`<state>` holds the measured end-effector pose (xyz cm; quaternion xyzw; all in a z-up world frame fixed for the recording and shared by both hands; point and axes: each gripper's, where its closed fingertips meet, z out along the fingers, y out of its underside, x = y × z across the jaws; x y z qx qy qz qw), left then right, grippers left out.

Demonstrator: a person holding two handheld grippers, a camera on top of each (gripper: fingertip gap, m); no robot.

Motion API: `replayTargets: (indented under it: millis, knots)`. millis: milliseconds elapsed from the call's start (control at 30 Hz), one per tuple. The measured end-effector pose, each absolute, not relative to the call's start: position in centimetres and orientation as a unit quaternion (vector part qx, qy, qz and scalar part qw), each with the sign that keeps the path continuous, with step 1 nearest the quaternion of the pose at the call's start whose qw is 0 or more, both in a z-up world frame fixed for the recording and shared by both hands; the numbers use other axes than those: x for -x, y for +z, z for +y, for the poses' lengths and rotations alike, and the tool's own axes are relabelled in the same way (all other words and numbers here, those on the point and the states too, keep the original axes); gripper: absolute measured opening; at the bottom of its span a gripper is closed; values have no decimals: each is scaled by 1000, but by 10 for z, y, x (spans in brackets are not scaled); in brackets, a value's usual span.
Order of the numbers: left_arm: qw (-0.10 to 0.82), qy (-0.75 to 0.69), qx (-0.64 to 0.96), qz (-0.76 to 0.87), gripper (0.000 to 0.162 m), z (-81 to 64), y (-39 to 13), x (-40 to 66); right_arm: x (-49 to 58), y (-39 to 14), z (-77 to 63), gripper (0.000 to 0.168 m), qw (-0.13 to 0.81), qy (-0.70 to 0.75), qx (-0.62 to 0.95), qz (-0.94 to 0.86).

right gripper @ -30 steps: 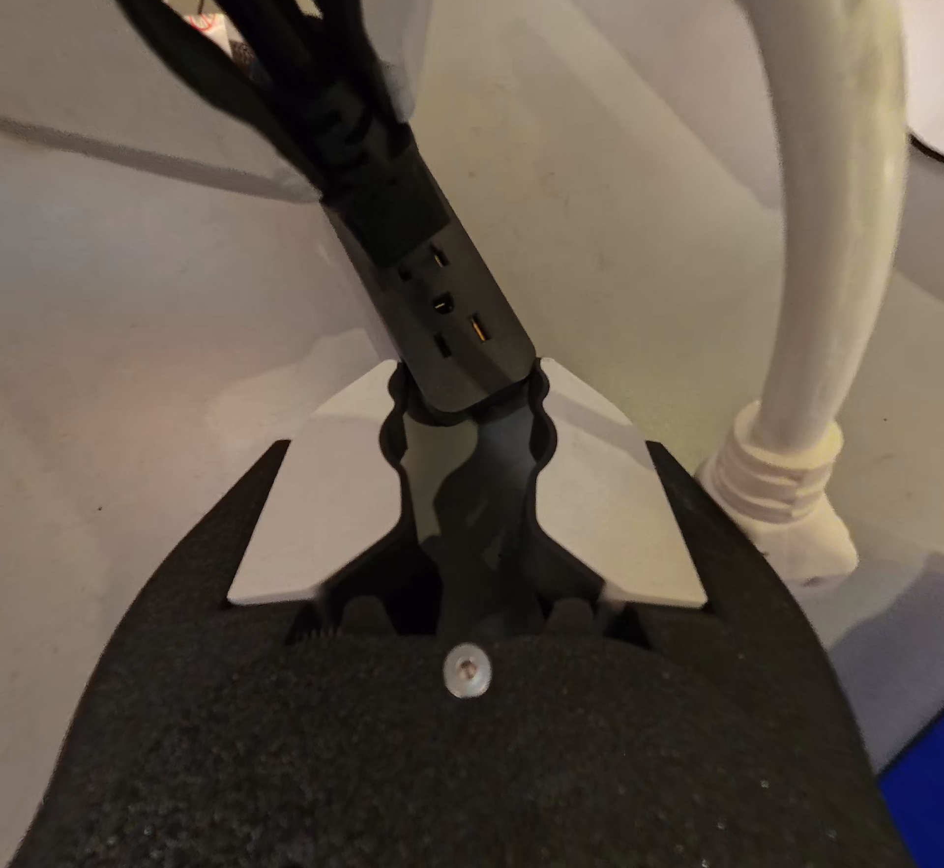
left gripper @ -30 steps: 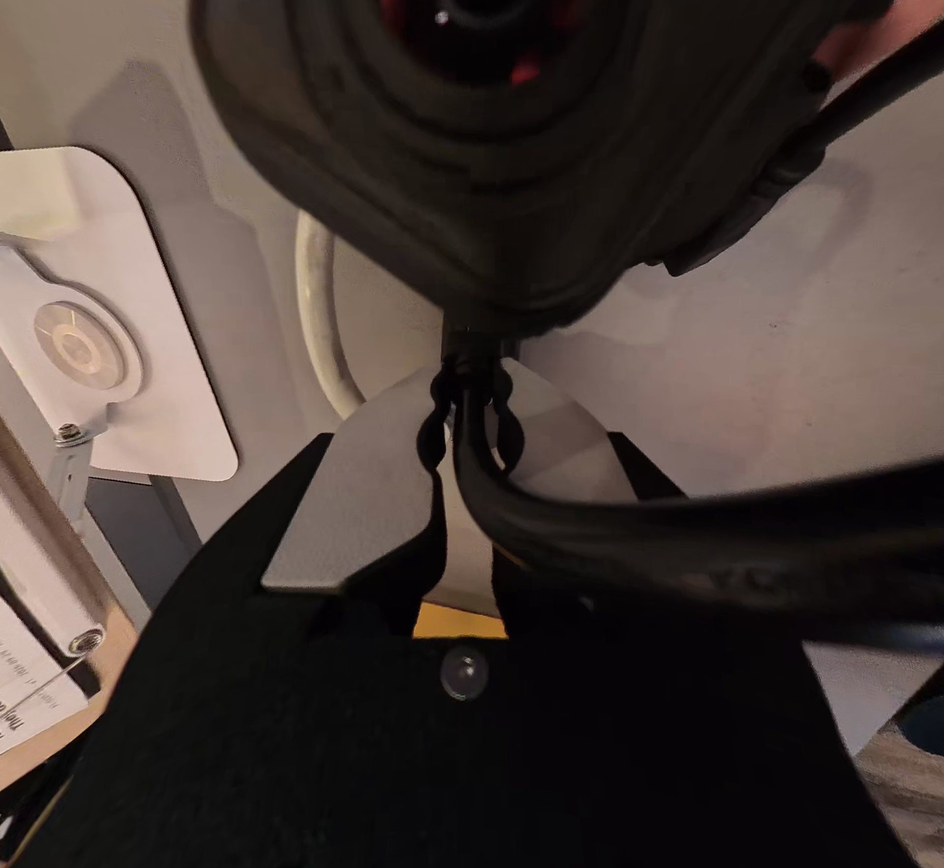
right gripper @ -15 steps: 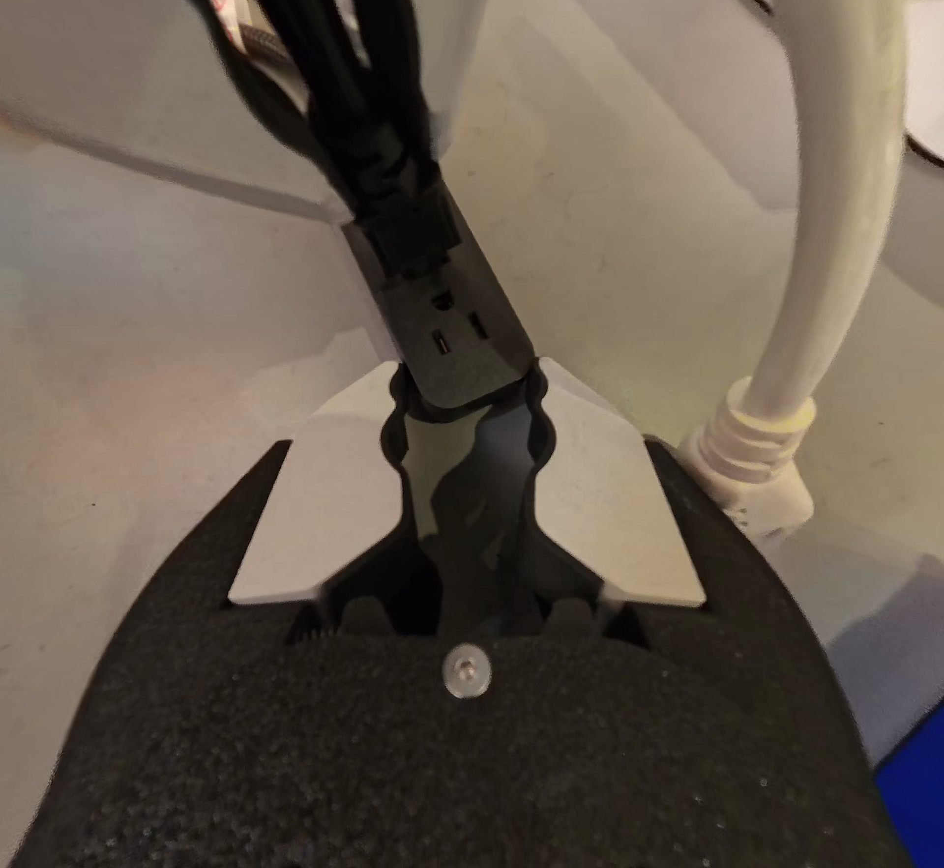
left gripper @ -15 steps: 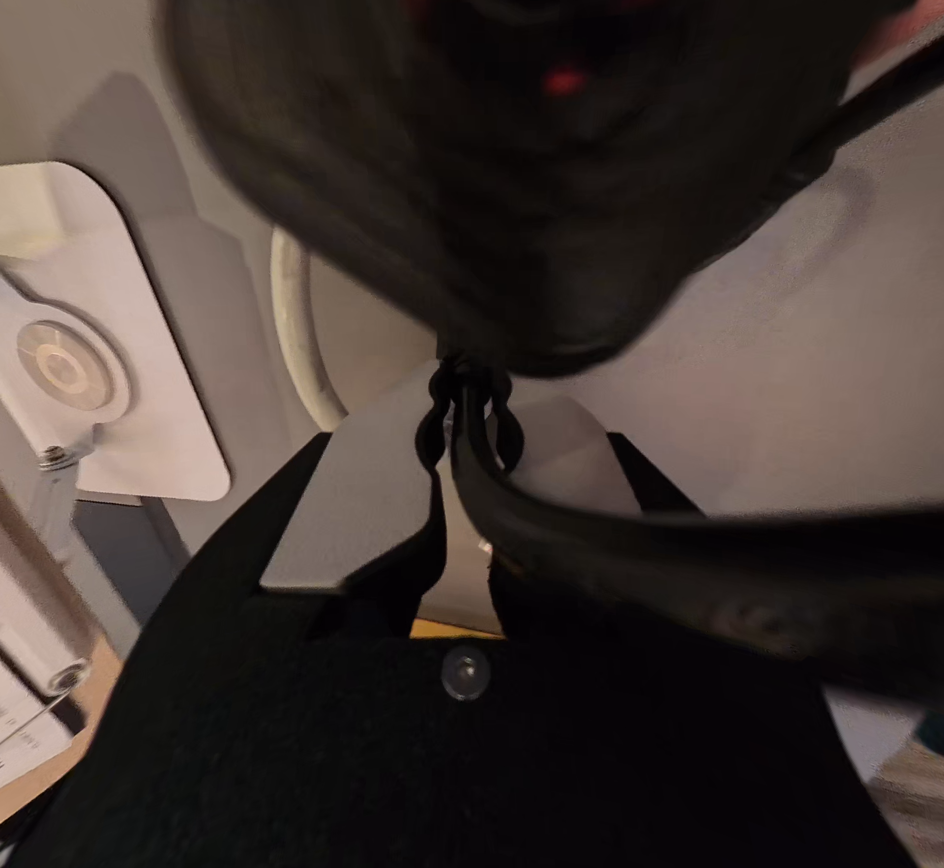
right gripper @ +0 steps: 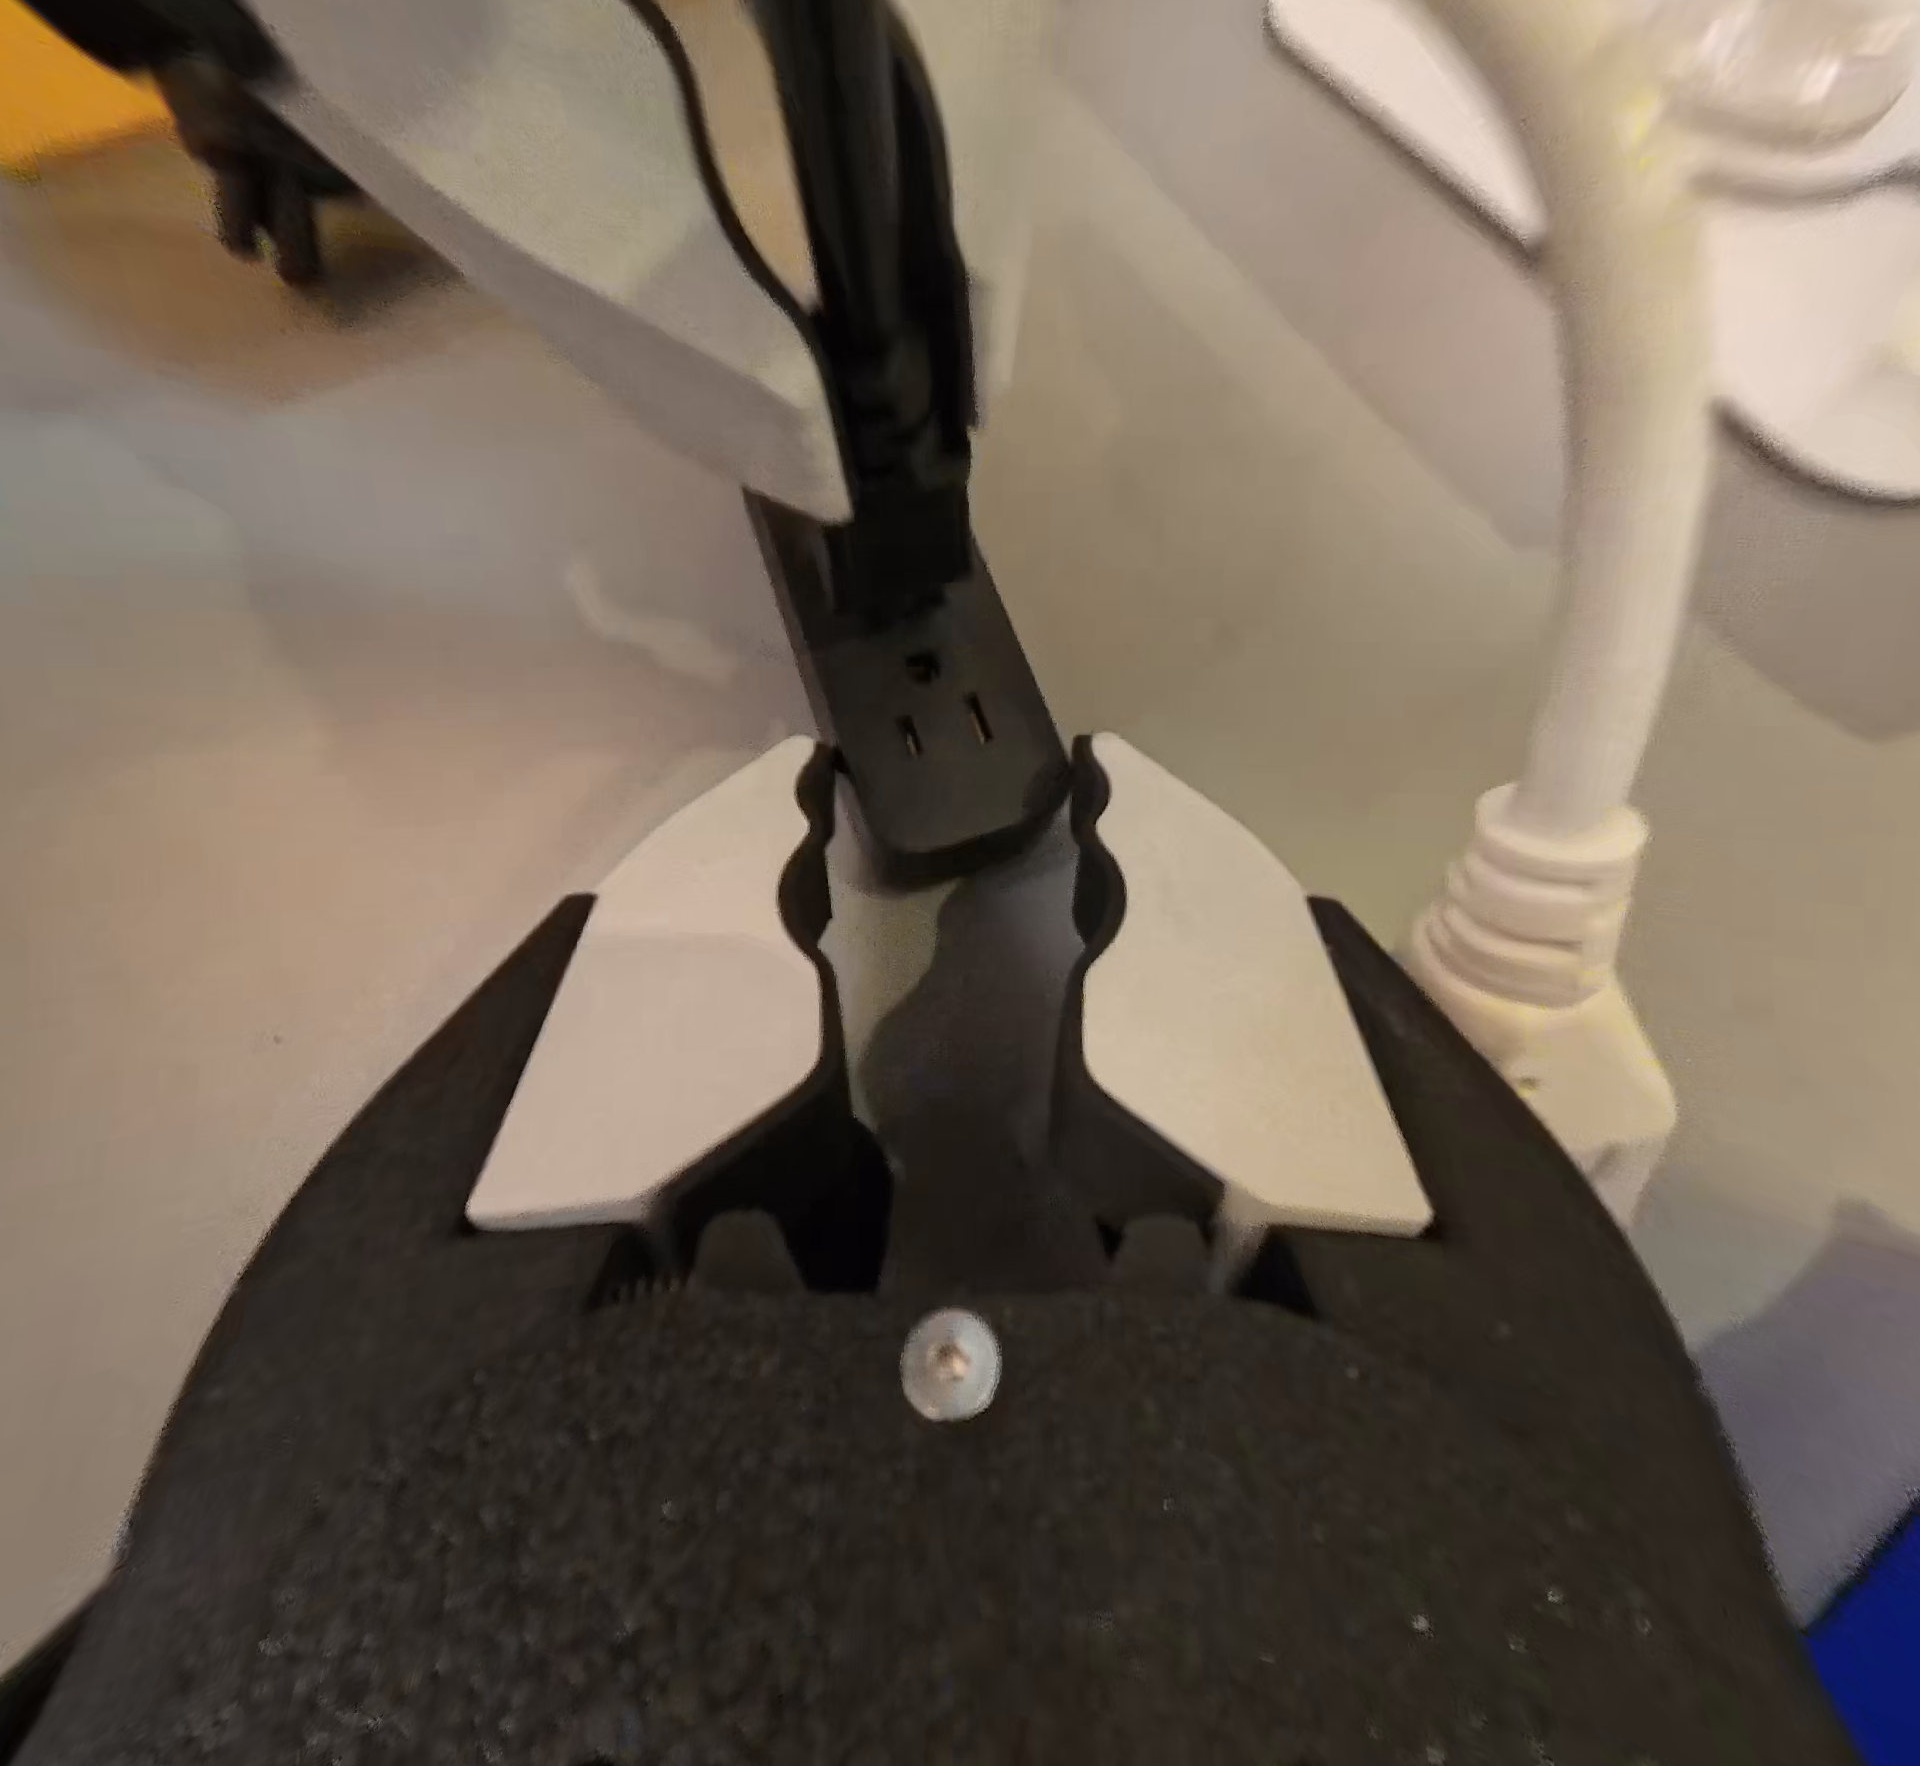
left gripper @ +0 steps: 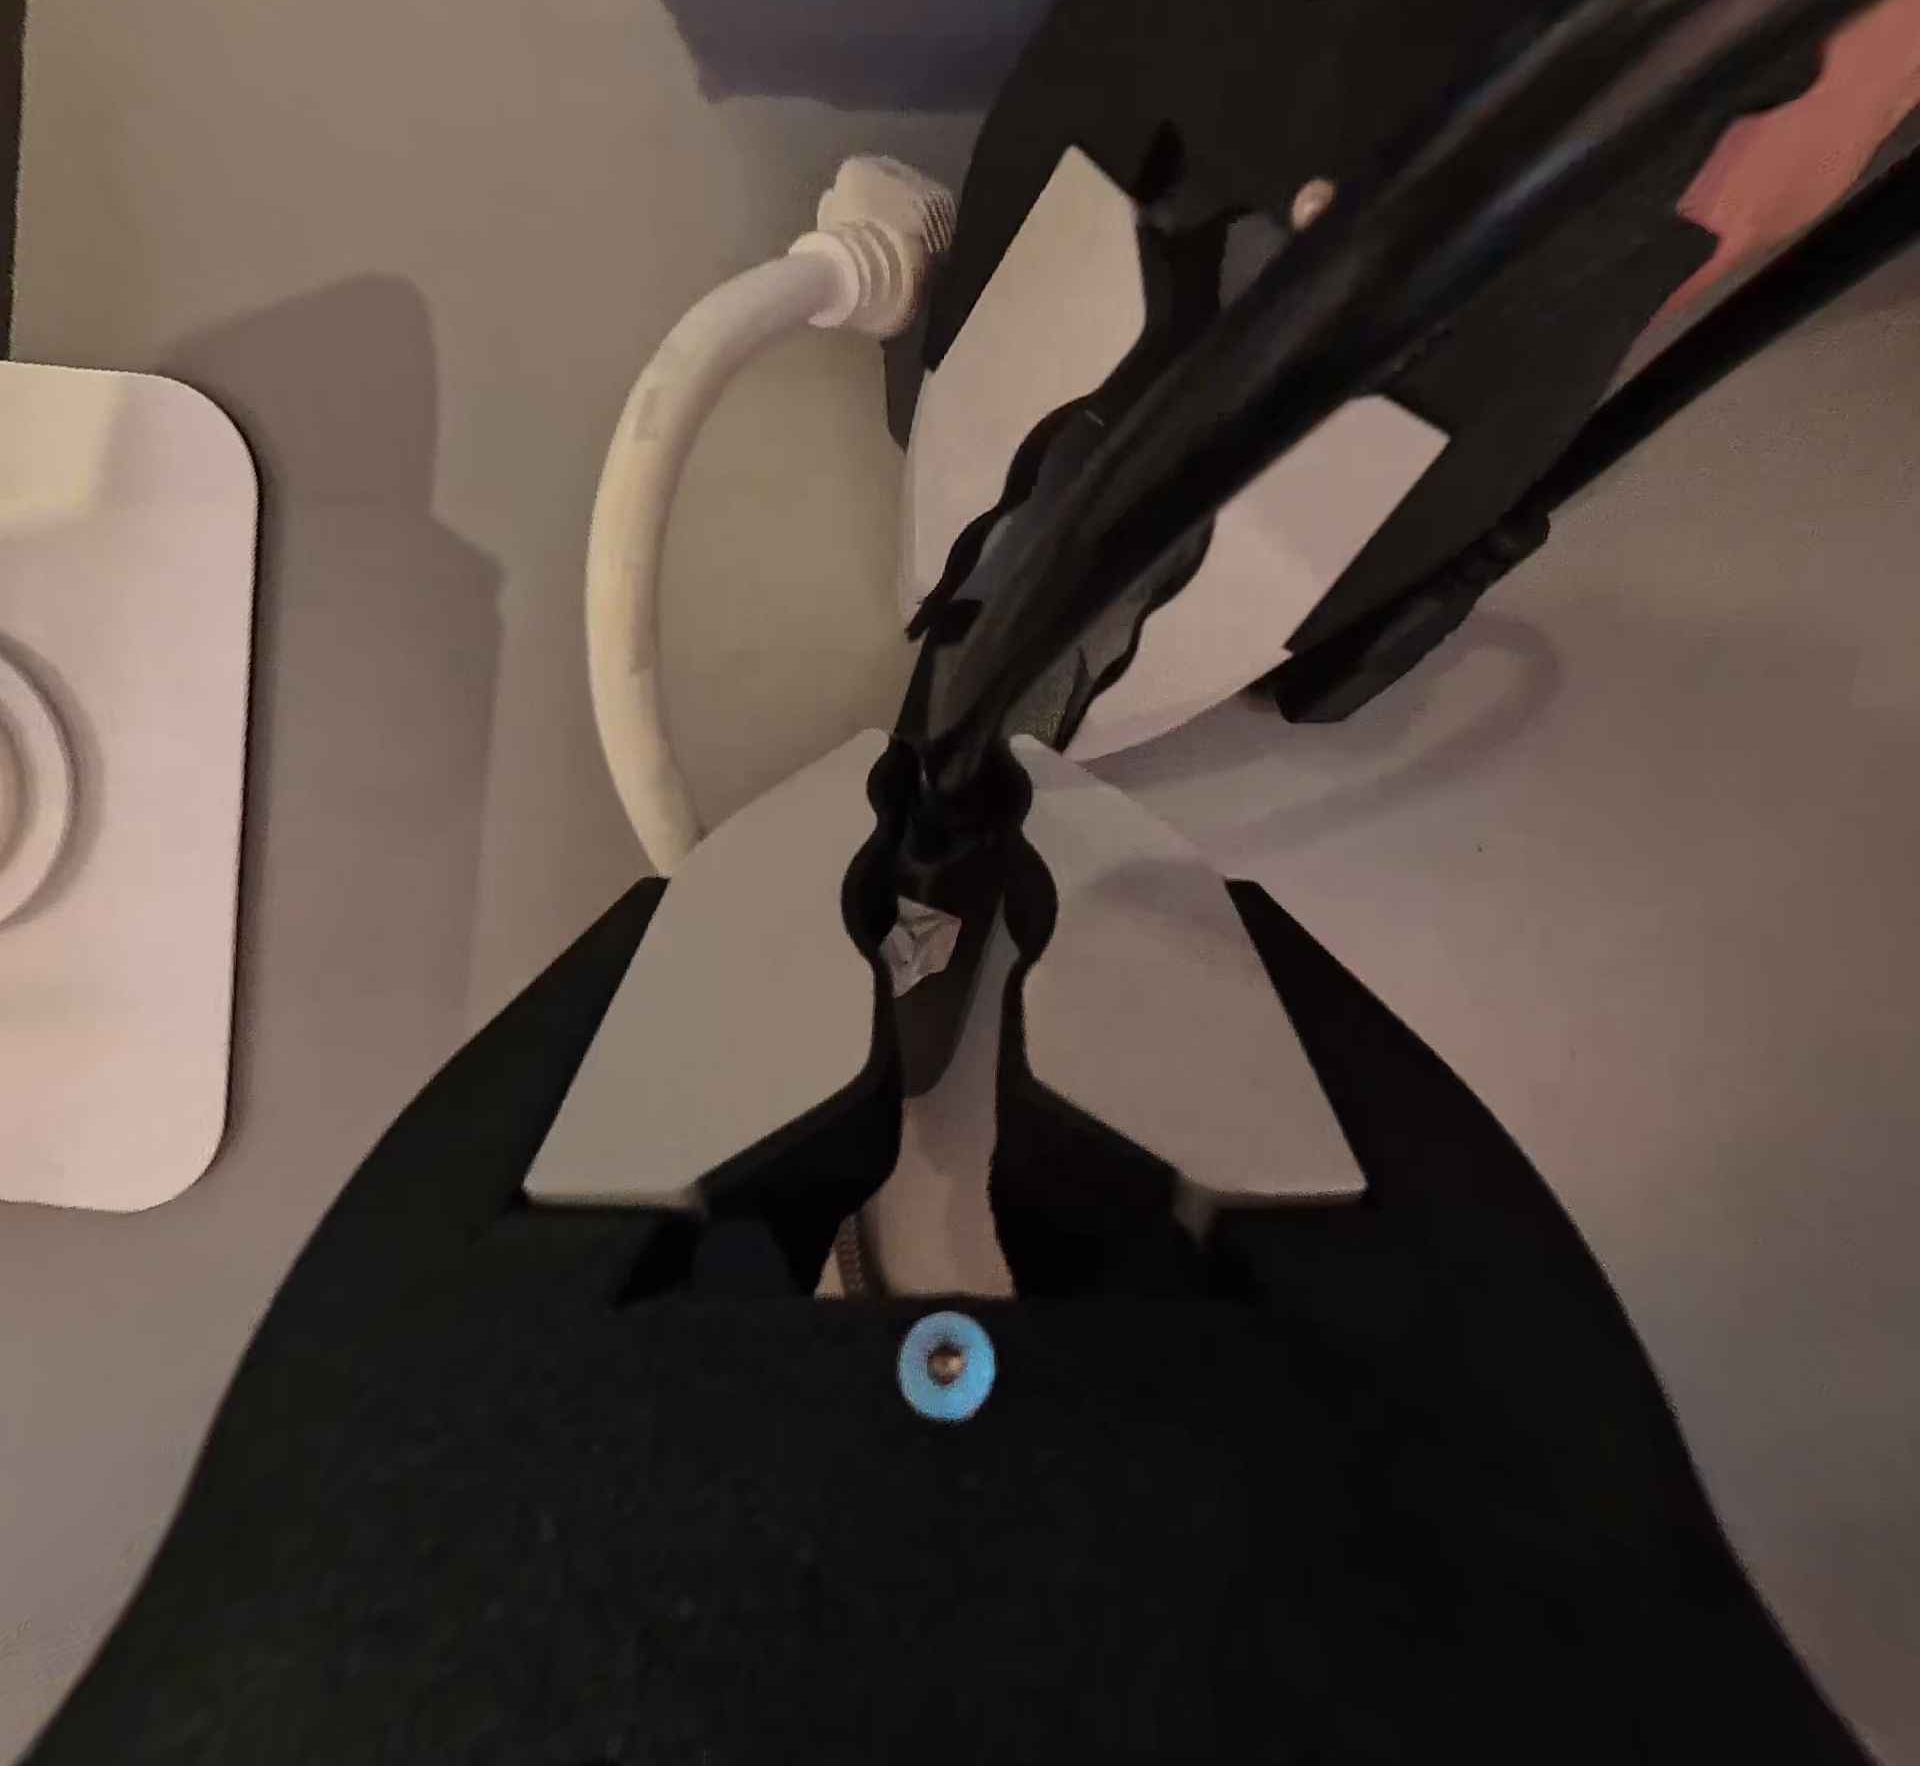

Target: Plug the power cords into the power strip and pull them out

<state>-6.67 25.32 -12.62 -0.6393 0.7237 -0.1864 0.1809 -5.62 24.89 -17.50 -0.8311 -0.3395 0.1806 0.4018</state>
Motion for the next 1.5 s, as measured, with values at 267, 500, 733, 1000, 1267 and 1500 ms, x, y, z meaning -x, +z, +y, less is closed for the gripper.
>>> replayTargets:
  millis: [267, 500, 733, 1000, 1267, 1500]
  knots:
    - [209, -236, 626, 714, 17, 250, -123, 67, 82, -137, 260, 34, 513, 206, 755, -353]
    - [232, -301, 626, 681, 40, 246, -106, 94, 84, -136, 263, 21, 516, 209, 749, -361]
    - [256, -322, 640, 648, 46, 256, -84, 114, 99, -127, 260, 39, 518, 231, 733, -377]
    - [108, -126, 692, 703, 79, 300, -170, 147, 100, -117, 271, 22, 539, 230, 730, -351]
    - [108, -123, 701, 694, 45, 263, -190, 124, 95, -115, 269, 18, 528, 247, 735, -346]
    - [186, -183, 723, 640, 45, 234, -189, 110, 97, -114, 245, 15, 496, 245, 732, -398]
